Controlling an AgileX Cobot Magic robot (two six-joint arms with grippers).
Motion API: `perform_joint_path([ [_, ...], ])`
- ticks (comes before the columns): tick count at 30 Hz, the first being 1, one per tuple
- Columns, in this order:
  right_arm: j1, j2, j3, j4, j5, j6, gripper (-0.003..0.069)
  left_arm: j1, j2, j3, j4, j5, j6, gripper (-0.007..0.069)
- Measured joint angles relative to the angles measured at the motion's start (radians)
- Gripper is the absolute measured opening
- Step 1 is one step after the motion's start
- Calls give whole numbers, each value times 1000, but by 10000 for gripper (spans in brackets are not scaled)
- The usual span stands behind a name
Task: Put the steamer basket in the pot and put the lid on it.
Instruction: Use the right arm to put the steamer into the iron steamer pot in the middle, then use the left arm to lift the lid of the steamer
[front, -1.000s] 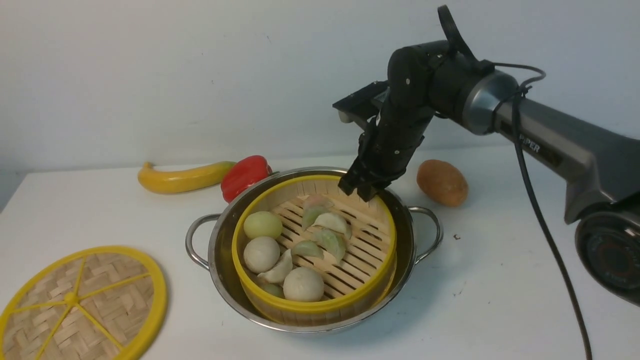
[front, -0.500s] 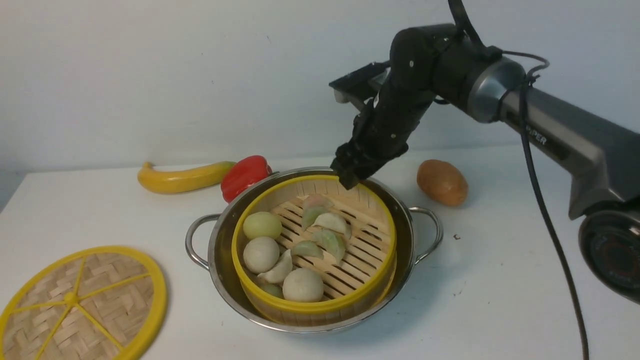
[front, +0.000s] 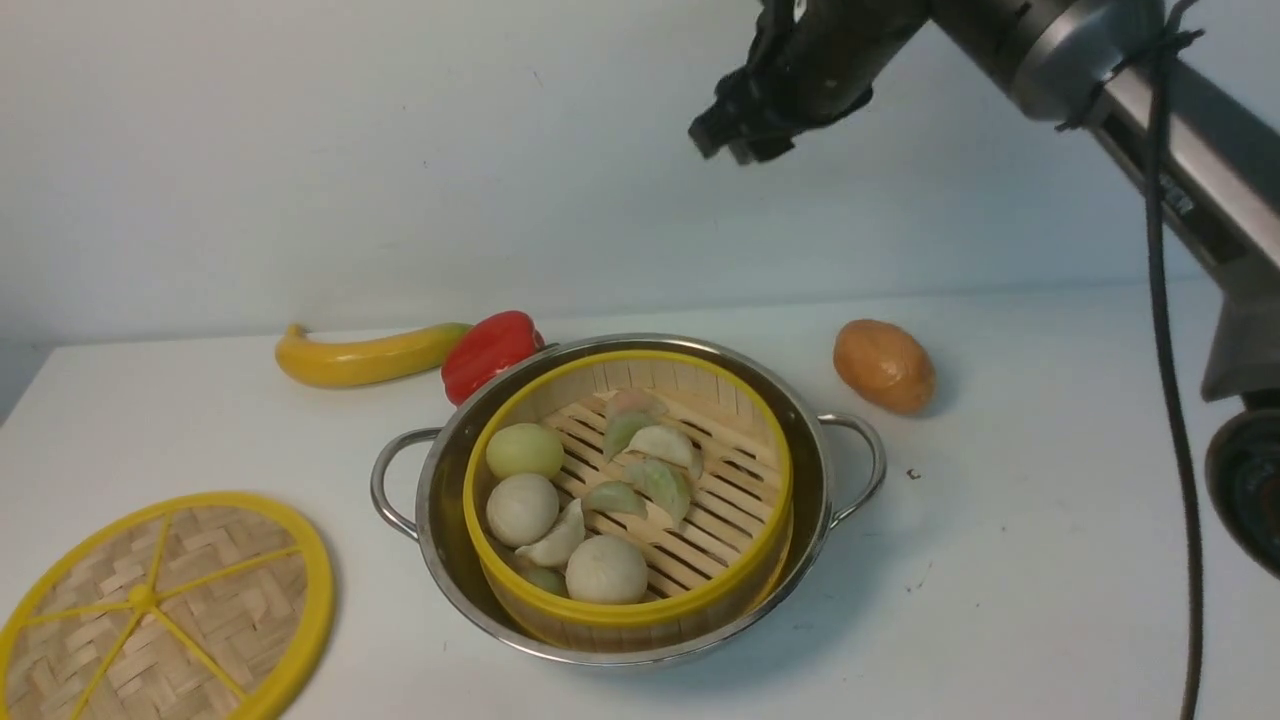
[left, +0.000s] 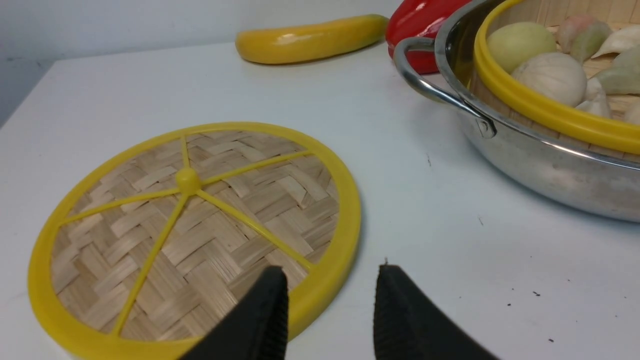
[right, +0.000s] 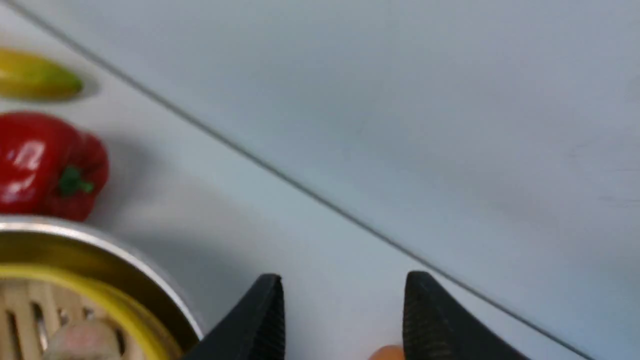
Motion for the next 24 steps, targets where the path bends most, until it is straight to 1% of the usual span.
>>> perform_joint_path([
  [1,0,-13,-16,-32,2,32,274,0,0,0,0,0,0,238],
  [2,0,-15,-20,-37,2,37,269,0,0,0,0,0,0,238],
  [3,0,-41,-46,-74,6,66,223,0,0,0,0,0,0,238],
  [5,0,-67,-64,-99,6,76,172,0,0,0,0,0,0,238],
  [6,0,-75,-67,-105,6,77,159,0,0,0,0,0,0,238],
  [7,0,-106,-73,-127,6,78,99,0,0,0,0,0,0,238],
  [8,0,-111,-75,-129,6,78,84,0,0,0,0,0,0,238],
  [9,0,-141,-78,-143,7,77,25,0,0,0,0,0,0,238],
  [11,0,-179,-79,-148,7,77,-22,0,0,0,0,0,0,238],
  [13,0,-223,-79,-149,12,75,-34,0,0,0,0,0,0,238],
  [17,0,-286,-79,-124,14,72,-34,0,0,0,0,0,0,238],
  [21,0,-374,-79,-44,16,72,-34,0,0,0,0,0,0,238],
  [22,0,-378,-79,-39,16,72,-34,0,0,0,0,0,0,238],
  [24,0,-429,-79,13,17,72,-34,0,0,0,0,0,0,238],
])
